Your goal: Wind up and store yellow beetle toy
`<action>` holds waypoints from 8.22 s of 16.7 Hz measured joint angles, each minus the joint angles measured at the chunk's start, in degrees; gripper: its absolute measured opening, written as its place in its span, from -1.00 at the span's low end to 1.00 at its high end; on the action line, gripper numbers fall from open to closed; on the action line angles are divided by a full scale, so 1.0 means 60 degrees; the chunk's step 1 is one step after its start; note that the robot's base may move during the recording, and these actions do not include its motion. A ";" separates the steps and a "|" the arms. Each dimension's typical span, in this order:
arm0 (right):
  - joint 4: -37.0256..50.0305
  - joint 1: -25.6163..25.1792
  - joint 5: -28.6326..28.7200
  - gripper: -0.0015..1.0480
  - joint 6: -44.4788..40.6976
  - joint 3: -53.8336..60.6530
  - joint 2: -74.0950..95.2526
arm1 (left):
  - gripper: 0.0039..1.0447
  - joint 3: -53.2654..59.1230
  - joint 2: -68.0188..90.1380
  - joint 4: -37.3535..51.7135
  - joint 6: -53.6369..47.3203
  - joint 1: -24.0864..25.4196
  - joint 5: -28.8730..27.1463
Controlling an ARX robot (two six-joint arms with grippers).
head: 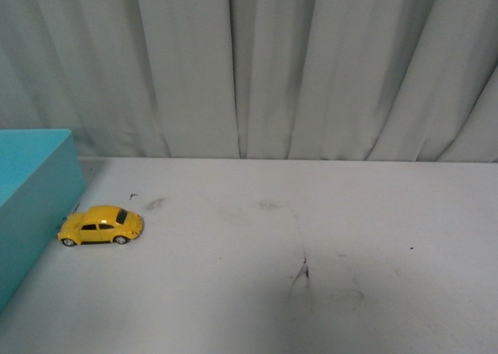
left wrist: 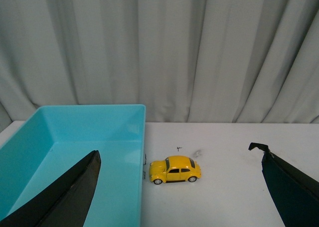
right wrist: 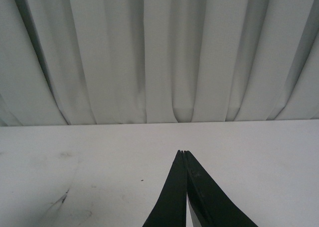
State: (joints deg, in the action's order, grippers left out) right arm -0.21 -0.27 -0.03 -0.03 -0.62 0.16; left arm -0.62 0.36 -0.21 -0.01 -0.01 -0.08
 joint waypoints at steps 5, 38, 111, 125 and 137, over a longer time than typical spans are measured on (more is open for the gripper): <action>-0.0004 0.0000 0.0000 -0.43 -0.0004 0.0000 -0.0004 | 0.88 0.0000 0.0000 0.0004 0.0000 0.0000 0.0004; -0.0004 0.0000 0.0000 0.87 0.0000 0.0000 0.0000 | 0.88 -1.3351 1.9161 -0.5074 -1.0655 -0.0929 0.1825; -0.0007 0.0000 0.0004 0.87 0.0000 0.0000 0.0004 | -0.96 -0.3085 1.0848 0.7606 -0.0062 0.2014 0.1978; -0.0011 0.0000 0.0000 0.87 0.0000 0.0000 0.0007 | -0.97 -0.0433 0.6215 0.5694 -0.0029 0.0011 0.0004; -0.0007 0.0000 0.0000 0.87 0.0000 0.0000 0.0004 | -0.97 0.0007 0.2980 0.3038 -0.0029 0.0007 0.0007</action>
State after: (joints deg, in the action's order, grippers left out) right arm -0.25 -0.27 -0.03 -0.03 -0.62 0.19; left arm -0.58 18.24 18.02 -0.19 0.03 -0.03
